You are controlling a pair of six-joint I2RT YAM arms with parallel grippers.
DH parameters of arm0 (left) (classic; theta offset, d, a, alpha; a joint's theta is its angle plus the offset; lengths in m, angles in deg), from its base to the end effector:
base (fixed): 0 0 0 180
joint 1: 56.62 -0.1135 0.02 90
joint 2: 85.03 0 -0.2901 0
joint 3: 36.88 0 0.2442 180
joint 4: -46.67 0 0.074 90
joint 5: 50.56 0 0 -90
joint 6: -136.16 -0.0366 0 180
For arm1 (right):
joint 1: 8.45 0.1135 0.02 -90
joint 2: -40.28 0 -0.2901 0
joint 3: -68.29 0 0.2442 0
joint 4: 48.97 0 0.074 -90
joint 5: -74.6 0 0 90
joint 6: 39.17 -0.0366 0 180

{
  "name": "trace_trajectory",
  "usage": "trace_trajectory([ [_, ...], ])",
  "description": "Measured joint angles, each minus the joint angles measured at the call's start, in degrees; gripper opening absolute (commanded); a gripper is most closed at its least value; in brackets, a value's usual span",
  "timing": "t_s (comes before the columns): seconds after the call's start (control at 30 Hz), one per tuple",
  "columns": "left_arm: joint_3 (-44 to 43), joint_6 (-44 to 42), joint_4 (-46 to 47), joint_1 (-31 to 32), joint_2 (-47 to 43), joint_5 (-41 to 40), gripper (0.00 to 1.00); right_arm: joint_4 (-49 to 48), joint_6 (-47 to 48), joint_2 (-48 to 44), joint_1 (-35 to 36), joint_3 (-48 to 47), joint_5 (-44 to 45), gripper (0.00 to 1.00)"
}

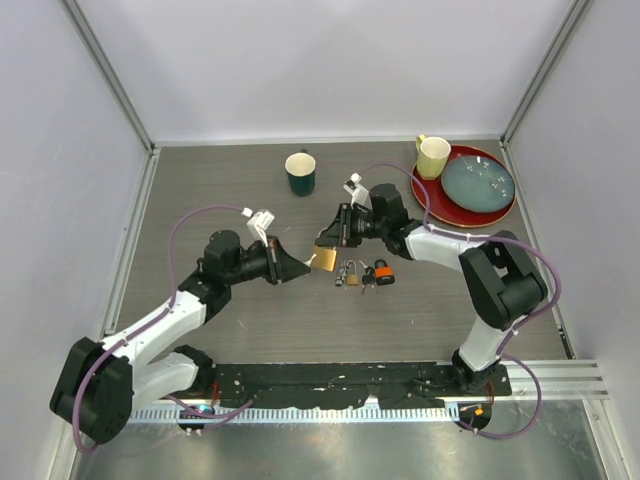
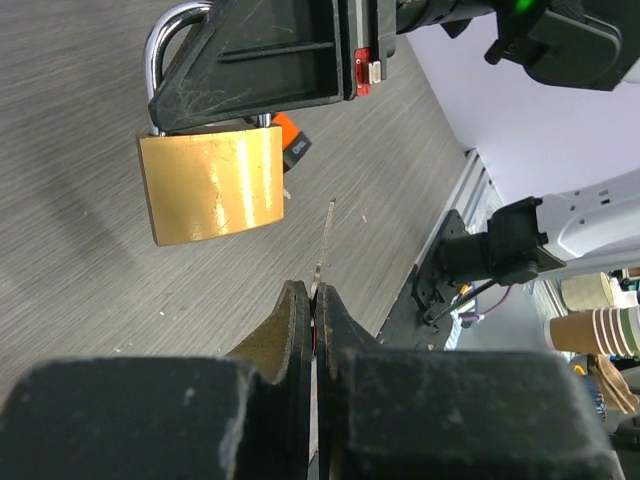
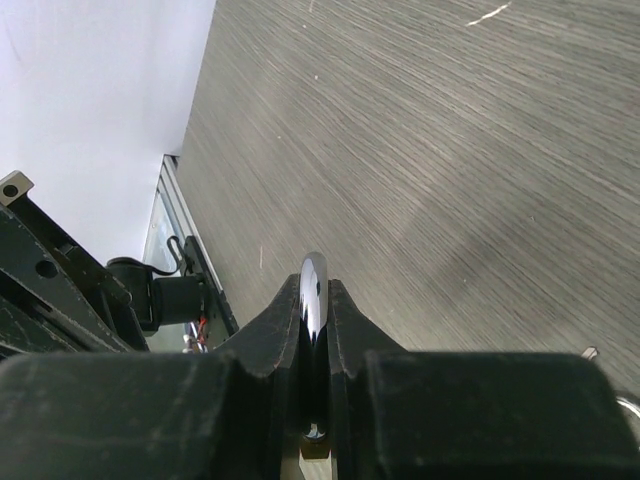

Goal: Lock with the key
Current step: Place the lock at the center of the board.

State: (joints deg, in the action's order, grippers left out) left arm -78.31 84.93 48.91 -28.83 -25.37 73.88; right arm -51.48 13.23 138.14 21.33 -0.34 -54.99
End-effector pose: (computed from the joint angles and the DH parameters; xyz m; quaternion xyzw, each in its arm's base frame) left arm 0.1722 -0.1141 0.2588 0.1044 0.7763 -0.5131 0.3509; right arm 0.3044 0.2011 0.2357 -0.1226 0.8113 0.5137 0.2508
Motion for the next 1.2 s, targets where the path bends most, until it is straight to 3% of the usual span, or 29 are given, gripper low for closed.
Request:
trace_trajectory([
  [0.83,-0.5,1.5,-0.9,-0.8,3.6,-2.8,0.0,1.7,2.9,12.7,2.1,-2.6,2.1,0.02],
  [1.2,-0.4,1.8,-0.5,-0.9,3.4,-2.9,0.0,0.7,3.0,13.3,2.1,-2.6,2.0,0.11],
])
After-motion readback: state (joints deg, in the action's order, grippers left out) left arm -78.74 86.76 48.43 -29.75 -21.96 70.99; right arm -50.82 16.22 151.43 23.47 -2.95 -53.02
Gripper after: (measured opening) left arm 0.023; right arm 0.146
